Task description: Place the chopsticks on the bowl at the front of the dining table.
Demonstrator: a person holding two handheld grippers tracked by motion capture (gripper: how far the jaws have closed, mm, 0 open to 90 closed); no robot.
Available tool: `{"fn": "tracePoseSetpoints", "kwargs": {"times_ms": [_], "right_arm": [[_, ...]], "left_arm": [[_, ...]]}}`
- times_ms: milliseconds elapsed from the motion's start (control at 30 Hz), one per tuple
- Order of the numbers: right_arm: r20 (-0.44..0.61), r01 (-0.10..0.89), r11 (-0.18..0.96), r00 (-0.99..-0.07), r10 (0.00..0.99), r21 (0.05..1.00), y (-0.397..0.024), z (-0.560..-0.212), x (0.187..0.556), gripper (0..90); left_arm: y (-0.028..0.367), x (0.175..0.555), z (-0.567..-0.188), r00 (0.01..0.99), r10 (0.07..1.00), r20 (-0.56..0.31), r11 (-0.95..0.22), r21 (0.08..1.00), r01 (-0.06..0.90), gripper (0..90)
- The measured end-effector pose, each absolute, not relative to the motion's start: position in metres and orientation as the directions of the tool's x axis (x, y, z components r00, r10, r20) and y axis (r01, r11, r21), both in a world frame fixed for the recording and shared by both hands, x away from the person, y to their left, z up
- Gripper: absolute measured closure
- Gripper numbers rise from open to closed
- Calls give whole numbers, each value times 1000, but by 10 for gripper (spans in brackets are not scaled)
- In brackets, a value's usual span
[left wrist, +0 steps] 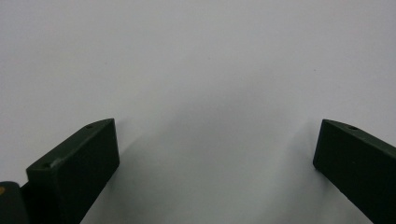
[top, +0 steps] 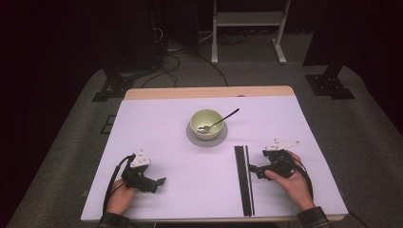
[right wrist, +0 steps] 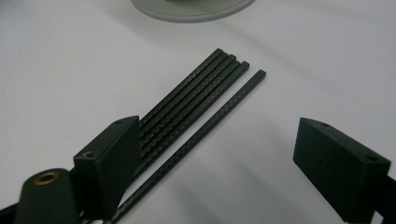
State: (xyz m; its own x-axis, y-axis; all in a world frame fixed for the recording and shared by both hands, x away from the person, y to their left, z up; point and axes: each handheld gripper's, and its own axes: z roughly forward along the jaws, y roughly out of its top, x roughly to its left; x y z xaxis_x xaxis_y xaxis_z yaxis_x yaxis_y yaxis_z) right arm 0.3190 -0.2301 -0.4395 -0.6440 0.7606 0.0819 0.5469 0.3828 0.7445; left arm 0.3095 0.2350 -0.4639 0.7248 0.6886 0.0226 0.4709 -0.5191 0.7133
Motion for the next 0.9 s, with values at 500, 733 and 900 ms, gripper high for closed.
{"fn": "tracePoseSetpoints", "kwargs": {"times_ms": [500,733,900], "right_arm": [[89,544,388,-656,750,744,-230,-440,300,138],[90,543,395,-663,743,741,-229,-442,288,138],[88,544,396,-661,745,740,-230,-443,280,139]], "left_arm": [[235,309,-464,725,689,23,-519,713,471,0],[235,309,-464,725,689,23,-519,713,471,0],[235,309,-464,725,689,23,-519,713,471,0]]}}
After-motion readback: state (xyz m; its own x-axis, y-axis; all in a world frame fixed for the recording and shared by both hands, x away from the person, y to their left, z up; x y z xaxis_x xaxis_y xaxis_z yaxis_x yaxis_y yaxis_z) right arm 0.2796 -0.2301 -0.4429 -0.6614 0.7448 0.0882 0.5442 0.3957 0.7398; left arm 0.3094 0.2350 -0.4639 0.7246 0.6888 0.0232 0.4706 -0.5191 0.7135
